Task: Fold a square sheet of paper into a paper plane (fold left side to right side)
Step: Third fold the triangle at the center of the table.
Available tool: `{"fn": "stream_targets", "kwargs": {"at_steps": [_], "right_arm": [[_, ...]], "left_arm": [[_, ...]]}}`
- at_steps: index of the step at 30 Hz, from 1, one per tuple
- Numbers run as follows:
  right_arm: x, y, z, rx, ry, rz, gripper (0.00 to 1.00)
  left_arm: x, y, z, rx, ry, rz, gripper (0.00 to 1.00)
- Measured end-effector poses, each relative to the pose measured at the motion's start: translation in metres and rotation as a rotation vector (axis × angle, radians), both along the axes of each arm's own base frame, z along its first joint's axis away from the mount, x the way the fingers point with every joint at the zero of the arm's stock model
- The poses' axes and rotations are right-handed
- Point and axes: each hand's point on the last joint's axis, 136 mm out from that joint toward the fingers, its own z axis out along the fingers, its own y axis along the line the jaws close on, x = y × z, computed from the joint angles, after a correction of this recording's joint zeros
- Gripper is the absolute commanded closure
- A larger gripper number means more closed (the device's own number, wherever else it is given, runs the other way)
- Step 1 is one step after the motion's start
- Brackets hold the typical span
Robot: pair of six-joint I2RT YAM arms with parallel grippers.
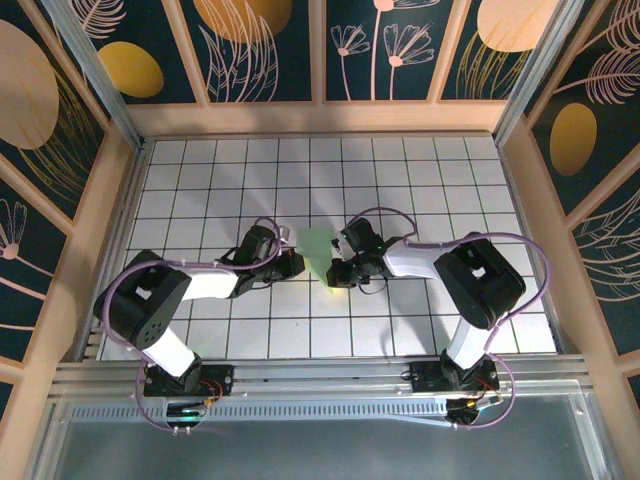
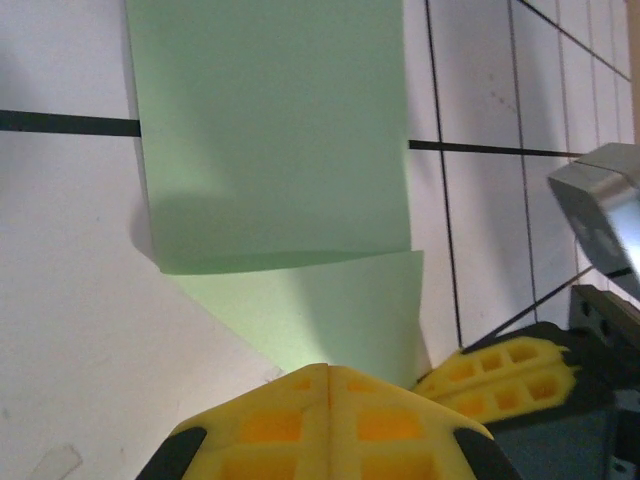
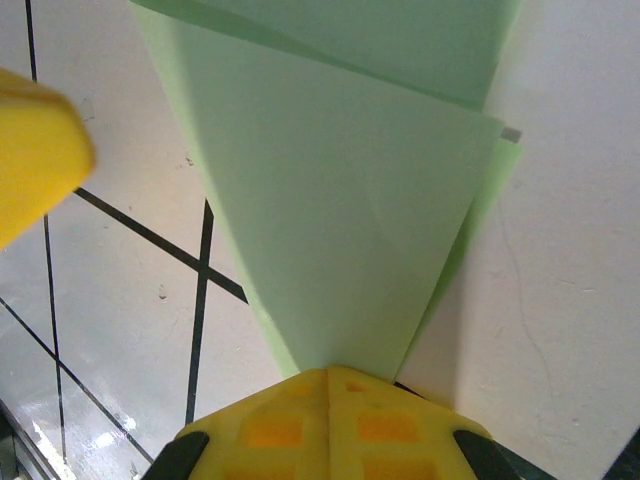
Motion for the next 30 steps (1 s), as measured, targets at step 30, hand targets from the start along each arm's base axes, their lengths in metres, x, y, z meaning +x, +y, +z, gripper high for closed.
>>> {"fn": "stream_targets", "kwargs": {"at_steps": [30], "right_arm": [[0.014, 0.000, 0.032, 0.005, -0.022, -0.042, 1.00]], "left_arm": [[0.017, -0.012, -0.021, 0.034, 0.053, 0.017, 1.00]]}}
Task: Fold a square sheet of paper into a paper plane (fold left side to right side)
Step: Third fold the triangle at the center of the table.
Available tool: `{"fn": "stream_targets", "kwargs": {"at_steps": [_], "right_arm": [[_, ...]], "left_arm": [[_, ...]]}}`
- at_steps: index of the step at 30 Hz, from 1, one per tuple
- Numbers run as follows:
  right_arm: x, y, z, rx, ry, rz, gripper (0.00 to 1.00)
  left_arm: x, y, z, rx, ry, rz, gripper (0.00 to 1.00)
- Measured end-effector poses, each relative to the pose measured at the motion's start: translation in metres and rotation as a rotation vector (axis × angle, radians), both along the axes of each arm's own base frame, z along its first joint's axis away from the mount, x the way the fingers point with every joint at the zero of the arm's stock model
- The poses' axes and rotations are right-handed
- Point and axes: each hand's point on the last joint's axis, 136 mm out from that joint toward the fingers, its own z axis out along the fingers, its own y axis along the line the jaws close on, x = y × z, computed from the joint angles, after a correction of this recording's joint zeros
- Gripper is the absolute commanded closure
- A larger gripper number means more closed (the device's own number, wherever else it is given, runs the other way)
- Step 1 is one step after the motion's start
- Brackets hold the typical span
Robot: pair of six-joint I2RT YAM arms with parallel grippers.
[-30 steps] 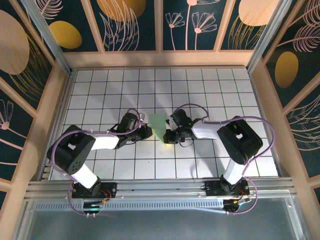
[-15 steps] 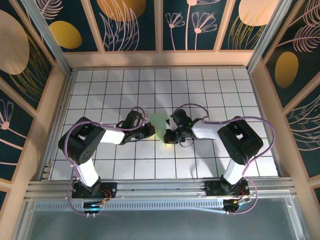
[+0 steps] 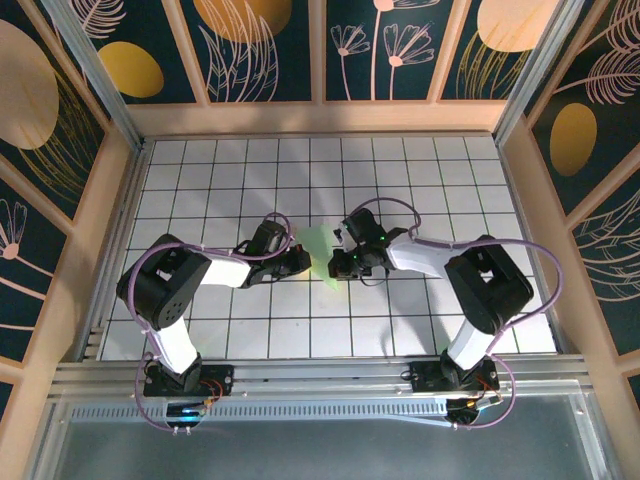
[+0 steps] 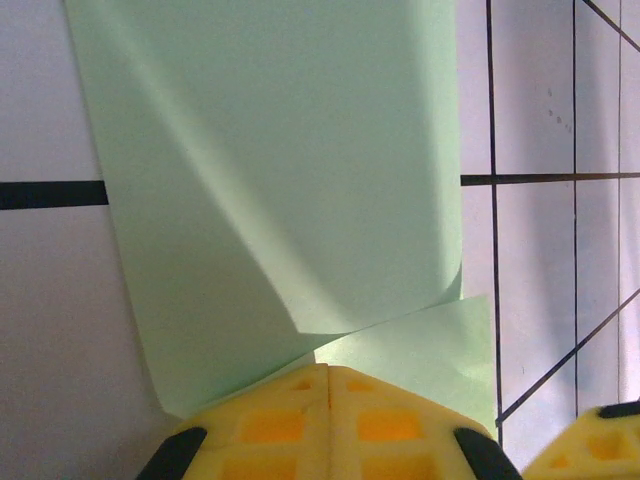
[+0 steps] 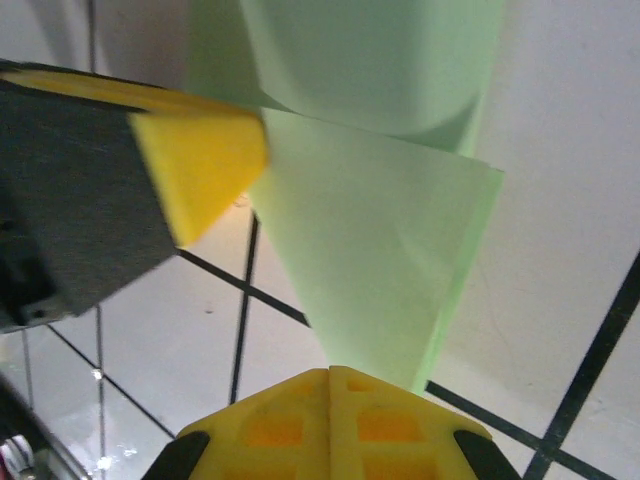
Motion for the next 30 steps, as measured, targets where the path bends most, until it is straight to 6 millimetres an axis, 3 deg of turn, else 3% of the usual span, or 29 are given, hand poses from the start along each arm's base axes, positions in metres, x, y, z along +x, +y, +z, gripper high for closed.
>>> {"fn": "stream_targets", "kwargs": {"at_steps": [8, 21, 30], "right_arm": [[-0.005, 0.015, 0.008, 0.054, 0.011, 0.004, 1.00], [-0.011, 0.023, -0.022, 0.018, 0.071, -0.004, 1.00], [0.000, 0.029, -0.022, 0.017, 0.049, -0.015, 1.00]], "left_arm": [[0.001, 0.000, -0.001, 0.046, 0.017, 0.004, 1.00], [0.007, 0.000, -0.002, 0.089, 0.006, 0.015, 1.00], [0.009, 0.001, -0.001, 0.098, -0.005, 0.009, 1.00]]}}
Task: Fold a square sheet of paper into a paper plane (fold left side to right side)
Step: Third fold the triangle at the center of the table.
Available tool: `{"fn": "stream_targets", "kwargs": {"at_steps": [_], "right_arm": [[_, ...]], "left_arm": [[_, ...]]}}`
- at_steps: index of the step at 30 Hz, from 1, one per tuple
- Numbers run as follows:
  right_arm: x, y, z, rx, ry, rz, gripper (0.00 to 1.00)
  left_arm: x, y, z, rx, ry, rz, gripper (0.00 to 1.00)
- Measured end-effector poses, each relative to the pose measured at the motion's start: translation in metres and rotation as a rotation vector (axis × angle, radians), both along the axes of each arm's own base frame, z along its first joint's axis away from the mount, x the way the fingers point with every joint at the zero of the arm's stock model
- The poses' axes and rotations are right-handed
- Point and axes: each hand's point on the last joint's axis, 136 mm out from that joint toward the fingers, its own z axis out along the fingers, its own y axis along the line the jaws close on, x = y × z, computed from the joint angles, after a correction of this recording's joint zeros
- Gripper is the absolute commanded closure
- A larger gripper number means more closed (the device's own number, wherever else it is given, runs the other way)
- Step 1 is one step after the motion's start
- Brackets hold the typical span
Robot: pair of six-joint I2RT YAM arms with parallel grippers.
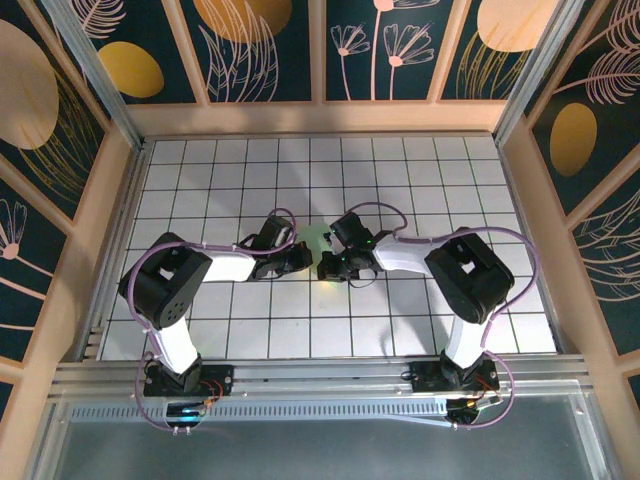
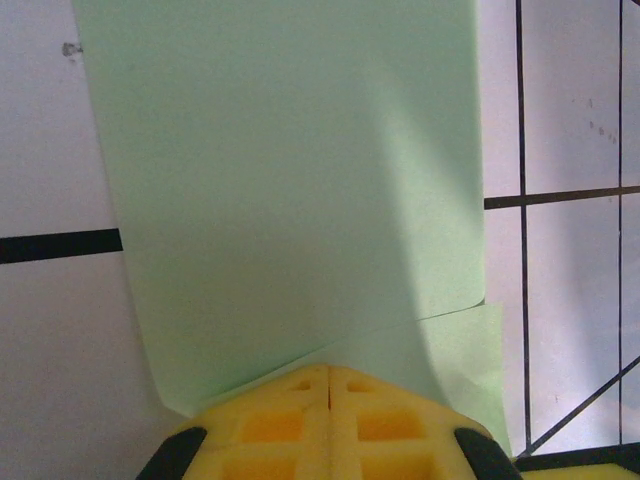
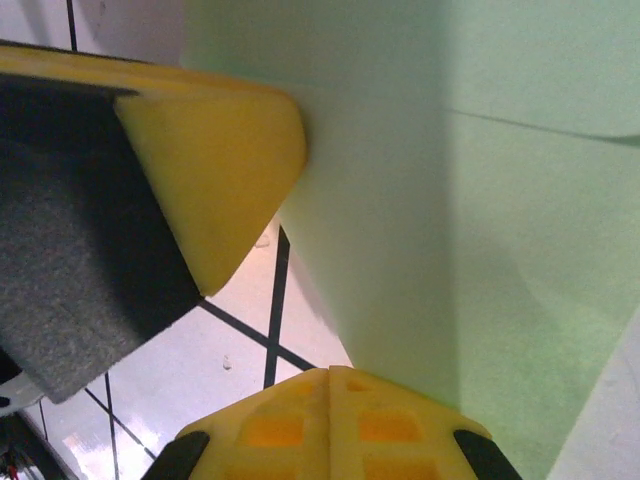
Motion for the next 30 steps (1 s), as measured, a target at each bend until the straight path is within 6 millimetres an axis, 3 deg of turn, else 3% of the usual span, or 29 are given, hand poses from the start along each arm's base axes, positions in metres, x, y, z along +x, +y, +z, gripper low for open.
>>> {"fn": "stream_targets", "kwargs": {"at_steps": [30], "right_arm": [[-0.0006, -0.0085, -0.0077, 0.008, -0.011, -0.018, 1.00]], "left_arm": [[0.0020, 0.0008, -0.0007, 0.021, -0.012, -0.005, 1.00]]}}
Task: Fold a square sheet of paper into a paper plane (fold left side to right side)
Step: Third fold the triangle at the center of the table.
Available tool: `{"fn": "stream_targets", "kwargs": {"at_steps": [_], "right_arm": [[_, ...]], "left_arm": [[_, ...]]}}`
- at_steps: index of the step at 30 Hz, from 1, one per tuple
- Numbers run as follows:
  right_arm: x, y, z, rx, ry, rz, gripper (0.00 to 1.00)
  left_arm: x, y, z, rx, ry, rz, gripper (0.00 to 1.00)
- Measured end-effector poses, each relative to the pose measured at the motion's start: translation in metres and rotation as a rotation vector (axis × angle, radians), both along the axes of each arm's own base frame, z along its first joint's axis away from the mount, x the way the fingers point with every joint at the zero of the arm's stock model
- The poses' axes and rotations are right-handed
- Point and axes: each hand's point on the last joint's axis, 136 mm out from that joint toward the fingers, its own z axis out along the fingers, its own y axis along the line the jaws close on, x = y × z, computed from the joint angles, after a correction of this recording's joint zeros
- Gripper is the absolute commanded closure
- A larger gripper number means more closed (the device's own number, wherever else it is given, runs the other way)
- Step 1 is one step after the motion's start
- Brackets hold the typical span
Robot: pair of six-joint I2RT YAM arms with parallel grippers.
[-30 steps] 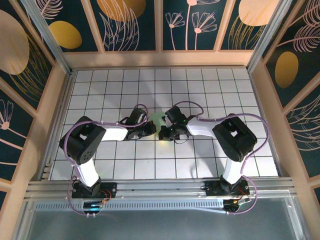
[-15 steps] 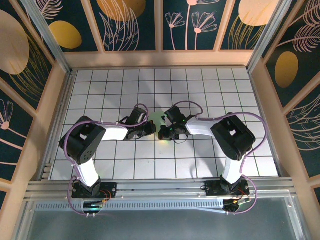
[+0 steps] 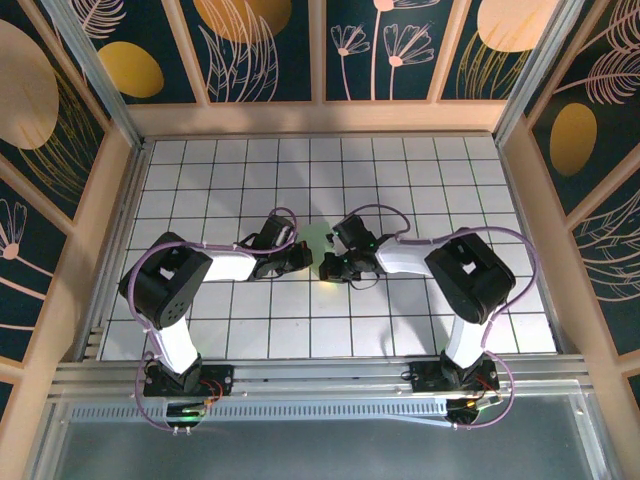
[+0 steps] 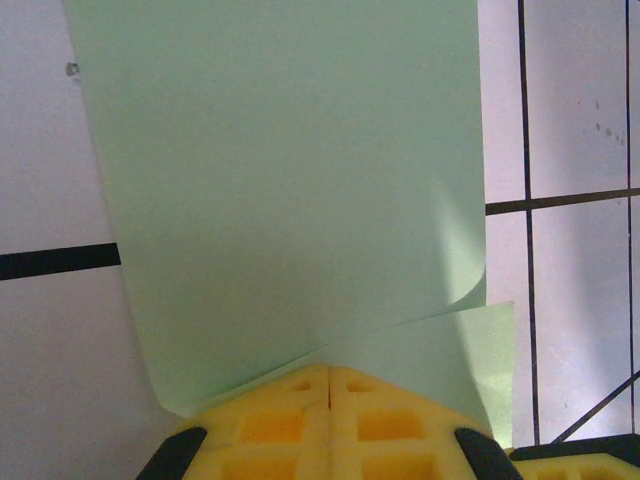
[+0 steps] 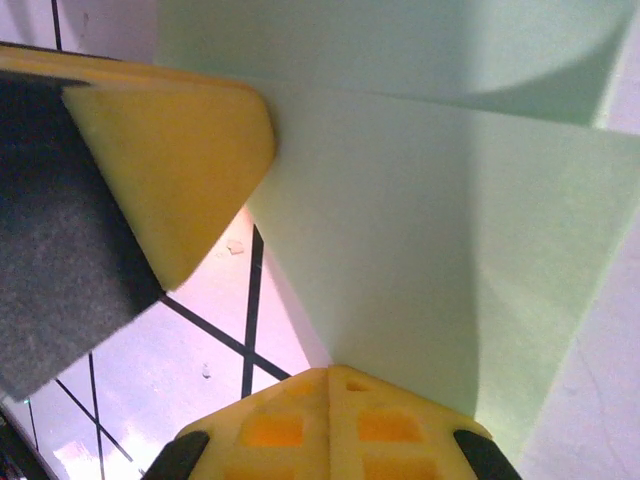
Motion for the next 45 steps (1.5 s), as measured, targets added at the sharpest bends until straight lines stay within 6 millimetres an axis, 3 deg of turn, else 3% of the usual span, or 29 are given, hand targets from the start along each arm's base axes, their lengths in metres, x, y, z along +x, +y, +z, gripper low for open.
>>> {"fn": "stream_targets", "kwargs": {"at_steps": [27, 31, 40, 45], "right_arm": [[-0.031, -0.044, -0.001, -0.058, 0.037, -0.023, 1.00], [-0.032, -0.058, 0.003, -0.093, 0.045, -0.038, 1.00], [0.008, -0.079, 0.040, -0.038, -0.115, -0.088, 0.56], [0.027, -0.070, 0.053, -0.003, -0.244, -0.047, 0.45]], "left_arm": [[0.000, 0.000, 0.000, 0.005, -0.002, -0.005, 1.00], [0.000, -0.001, 0.001, -0.001, 0.001, -0.004, 0.99], [0.007, -0.007, 0.011, -0.035, 0.012, 0.021, 0.74], [0.024, 0.003, 0.034, -0.052, -0.045, 0.078, 0.64]]}}
